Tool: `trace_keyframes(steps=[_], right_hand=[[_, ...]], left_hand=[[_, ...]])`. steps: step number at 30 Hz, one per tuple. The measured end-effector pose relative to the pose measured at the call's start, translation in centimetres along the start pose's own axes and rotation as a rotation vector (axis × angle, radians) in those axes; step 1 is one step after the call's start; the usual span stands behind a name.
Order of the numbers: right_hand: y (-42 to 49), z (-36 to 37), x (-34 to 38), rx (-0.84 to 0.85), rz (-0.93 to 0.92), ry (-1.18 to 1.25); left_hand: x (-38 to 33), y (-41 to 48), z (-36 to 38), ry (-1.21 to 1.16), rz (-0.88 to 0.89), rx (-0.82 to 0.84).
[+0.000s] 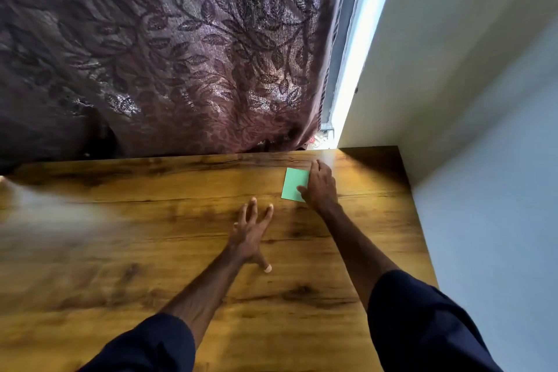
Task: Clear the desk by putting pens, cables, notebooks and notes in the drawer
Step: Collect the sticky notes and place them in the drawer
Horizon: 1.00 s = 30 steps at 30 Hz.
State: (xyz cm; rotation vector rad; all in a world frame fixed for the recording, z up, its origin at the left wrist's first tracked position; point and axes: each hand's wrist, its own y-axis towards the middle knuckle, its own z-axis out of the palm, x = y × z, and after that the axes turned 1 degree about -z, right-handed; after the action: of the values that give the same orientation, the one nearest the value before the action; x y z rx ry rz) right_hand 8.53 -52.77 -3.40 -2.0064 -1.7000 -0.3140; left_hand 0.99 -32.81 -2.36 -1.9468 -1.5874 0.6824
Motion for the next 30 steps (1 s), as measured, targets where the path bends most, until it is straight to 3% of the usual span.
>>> trace_keyframes(steps=[5, 14, 19, 22, 25, 30], right_hand=[[1.9, 0.6, -0.7, 0.083, -0.002, -0.111], [-0.5, 1.4, -0.7, 0.232, 0.196, 0.025], [-6.2, 4.1, -2.0, 0.135, 0.170, 0.160], [-11.2, 6.7, -4.3, 0.096, 0.169, 0.422], [-16.8, 6.2, -4.4, 0.056, 0.204, 0.530], [-24.7, 5.8, -3.9, 0.007, 0.254, 0.663]], left_hand=[[-0.1, -0.1, -0.2, -0.004, 0.016, -0.005], [0.2, -0.1, 0.0, -0.046, 0.007, -0.020], [0.5, -0.1, -0.1, -0.075, 0.017, -0.014], [0.7, -0.2, 0.0, -0.085, 0.017, -0.031], [0.6, -0.7, 0.1, -0.126, -0.010, -0.065], [-0.2, -5.0, 5.9, -0.208, -0.005, -0.278]])
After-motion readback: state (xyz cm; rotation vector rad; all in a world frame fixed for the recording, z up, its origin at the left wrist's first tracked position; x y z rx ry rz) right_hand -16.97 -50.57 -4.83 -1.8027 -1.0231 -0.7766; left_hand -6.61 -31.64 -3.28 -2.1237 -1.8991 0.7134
